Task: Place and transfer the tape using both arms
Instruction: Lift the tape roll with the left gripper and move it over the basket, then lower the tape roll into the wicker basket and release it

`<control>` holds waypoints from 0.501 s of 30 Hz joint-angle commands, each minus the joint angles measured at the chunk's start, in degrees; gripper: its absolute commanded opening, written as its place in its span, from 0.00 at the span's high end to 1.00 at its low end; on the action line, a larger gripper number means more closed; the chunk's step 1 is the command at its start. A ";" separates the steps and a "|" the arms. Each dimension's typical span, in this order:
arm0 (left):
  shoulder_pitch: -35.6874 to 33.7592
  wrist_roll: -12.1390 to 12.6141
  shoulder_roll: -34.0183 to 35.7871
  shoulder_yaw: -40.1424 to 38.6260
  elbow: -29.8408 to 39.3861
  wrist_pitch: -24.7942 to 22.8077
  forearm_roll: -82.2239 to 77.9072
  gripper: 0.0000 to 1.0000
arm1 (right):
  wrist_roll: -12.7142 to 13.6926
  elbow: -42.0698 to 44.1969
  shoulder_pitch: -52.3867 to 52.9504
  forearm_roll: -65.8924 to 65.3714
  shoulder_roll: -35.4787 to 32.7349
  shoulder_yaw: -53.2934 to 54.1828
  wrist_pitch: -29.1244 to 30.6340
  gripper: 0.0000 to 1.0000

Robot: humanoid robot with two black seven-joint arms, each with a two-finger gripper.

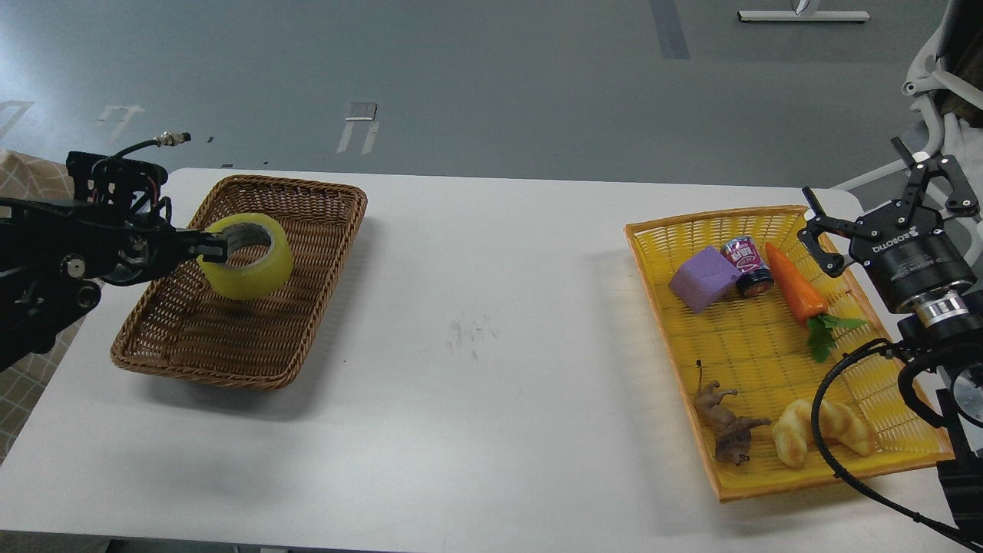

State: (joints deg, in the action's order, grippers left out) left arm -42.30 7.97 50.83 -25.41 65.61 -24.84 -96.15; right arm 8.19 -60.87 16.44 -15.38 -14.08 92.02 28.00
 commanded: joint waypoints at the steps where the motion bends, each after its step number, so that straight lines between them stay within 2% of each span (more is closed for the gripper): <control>1: 1.60 -0.06 -0.46 0.01 -0.48 1.46 -0.01 1.00 | -0.02 0.05 0.00 0.00 -0.07 0.09 0.00 0.00; 15: 4.51 -0.85 -0.73 0.09 -1.71 3.49 -0.01 1.00 | -0.02 0.14 0.08 0.00 -0.07 0.09 0.00 0.00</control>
State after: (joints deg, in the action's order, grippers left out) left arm -37.93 7.15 50.11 -25.34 64.19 -21.61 -96.15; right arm 8.19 -60.82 16.53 -15.38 -14.14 92.11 28.00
